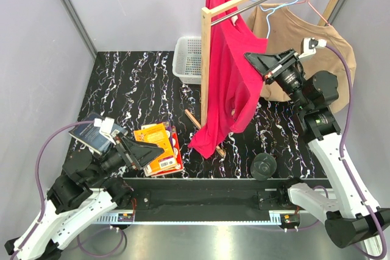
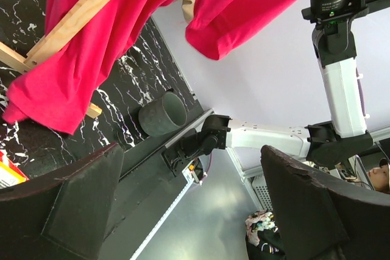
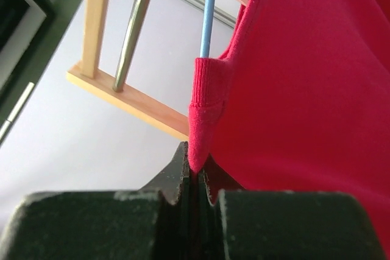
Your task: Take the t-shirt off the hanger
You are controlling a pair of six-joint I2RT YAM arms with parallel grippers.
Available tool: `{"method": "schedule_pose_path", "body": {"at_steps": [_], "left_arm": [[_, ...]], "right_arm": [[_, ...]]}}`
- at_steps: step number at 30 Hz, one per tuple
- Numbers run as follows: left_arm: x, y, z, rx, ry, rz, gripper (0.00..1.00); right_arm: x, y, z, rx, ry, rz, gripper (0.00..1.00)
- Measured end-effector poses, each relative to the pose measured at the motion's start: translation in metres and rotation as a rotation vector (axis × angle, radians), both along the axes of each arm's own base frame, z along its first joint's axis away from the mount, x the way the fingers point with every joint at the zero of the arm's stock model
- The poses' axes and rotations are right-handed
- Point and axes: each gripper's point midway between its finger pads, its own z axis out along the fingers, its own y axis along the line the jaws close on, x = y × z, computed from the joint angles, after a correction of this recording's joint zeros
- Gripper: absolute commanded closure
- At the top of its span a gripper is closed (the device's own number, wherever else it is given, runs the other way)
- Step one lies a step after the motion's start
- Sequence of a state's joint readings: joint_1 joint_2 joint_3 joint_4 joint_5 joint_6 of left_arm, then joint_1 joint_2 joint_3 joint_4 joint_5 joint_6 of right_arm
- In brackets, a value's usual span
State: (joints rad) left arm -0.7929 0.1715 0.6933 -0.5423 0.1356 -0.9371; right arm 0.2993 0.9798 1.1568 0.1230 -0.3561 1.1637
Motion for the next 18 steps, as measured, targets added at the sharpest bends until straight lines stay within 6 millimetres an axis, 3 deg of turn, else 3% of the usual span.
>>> {"method": "schedule_pose_path", "body": {"at_steps": [12, 18], "left_arm": [[0.000, 0.001, -0.005, 0.014, 0.017, 0.005, 0.01], [0.005, -0.001, -0.016, 0.060, 0.045, 0.015, 0.01]], "right_arm": [[0.004, -0.021, -0.003, 0.100, 0.008, -0.051, 1.00], [-0.015, -0.021, -0.039, 0.012, 0.020, -0.036, 1.00]]}}
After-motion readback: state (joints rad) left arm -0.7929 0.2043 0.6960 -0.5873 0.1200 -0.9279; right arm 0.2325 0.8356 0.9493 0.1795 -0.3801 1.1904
